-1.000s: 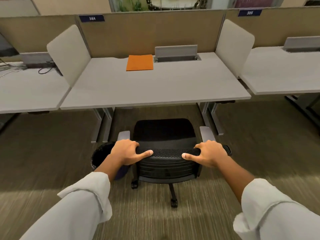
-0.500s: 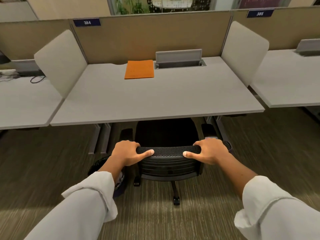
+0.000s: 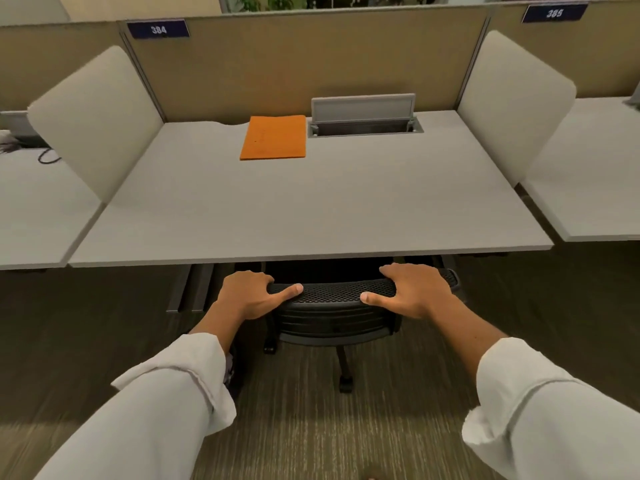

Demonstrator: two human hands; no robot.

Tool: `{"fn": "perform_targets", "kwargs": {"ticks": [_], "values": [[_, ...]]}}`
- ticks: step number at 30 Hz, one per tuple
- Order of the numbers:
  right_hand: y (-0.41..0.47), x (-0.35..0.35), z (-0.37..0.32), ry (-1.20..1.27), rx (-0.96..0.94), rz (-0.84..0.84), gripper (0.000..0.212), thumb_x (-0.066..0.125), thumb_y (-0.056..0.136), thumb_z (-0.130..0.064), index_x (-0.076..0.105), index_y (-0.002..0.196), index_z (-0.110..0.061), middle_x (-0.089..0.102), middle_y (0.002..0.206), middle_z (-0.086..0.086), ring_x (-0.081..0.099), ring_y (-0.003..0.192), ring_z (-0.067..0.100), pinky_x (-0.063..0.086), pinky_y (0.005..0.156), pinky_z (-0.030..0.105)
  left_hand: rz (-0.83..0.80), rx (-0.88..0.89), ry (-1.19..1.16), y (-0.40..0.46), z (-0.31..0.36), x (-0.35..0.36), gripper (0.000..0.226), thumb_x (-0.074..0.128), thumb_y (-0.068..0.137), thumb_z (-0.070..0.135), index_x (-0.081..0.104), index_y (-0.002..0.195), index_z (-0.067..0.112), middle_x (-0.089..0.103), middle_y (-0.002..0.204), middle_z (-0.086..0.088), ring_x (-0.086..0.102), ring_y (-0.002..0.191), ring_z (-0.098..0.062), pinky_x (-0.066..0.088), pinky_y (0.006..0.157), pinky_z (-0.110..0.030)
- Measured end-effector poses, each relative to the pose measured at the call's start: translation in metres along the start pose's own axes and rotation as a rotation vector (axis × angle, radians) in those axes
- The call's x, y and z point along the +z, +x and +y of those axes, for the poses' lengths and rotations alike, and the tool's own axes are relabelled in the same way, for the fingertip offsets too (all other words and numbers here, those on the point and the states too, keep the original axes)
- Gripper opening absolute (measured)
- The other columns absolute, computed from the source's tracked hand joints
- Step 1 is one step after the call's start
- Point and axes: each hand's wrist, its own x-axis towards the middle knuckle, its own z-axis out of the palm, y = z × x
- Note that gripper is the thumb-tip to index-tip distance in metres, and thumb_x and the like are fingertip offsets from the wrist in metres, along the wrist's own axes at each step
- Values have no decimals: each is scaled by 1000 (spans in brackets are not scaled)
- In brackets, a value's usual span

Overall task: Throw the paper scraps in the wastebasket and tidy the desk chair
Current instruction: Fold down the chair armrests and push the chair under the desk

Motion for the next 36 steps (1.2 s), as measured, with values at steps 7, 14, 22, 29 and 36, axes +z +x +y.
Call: {"fn": "perform_targets", "kwargs": {"ticks": [7, 14, 22, 29, 36], "values": [[35, -2, 26, -34, -25, -132, 121, 10, 70, -99, 38, 150, -12, 41, 156, 5, 33, 146, 21, 28, 118, 48, -59, -130, -63, 47, 6, -3, 107, 3, 58, 104, 62, 73, 16, 67, 73, 2, 62, 71, -15, 51, 71, -33], [62, 0, 38, -17, 8, -180, 130, 7, 65, -102, 25, 156, -10, 27, 163, 6, 20, 152, 19, 16, 123, 48, -34, -154, -50, 74, 2, -4, 100, 0, 61, 102, 58, 85, 23, 64, 82, 5, 61, 76, -18, 42, 64, -32], [78, 5, 37, 9, 42, -182, 131, 8, 64, -102, 26, 155, -11, 27, 163, 6, 23, 151, 19, 19, 121, 49, -102, -182, 23, 97, -11, -7, 124, -5, 62, 101, 54, 137, 21, 55, 145, 0, 58, 124, -26, 46, 93, -43], [81, 7, 33, 13, 74, -216, 131, 8, 63, -103, 25, 156, -13, 26, 163, 5, 22, 151, 19, 17, 121, 48, -135, -171, -7, 95, -17, -4, 129, -7, 60, 101, 50, 143, 21, 50, 151, -1, 54, 130, -26, 45, 98, -42], [81, -2, 26, 8, 114, -212, 129, 7, 64, -102, 13, 159, -16, 11, 167, 1, 8, 154, 16, 9, 124, 49, -138, -176, -55, 95, -19, -12, 127, -4, 63, 100, 31, 154, 19, 29, 163, -3, 39, 143, -30, 37, 111, -49]]}}
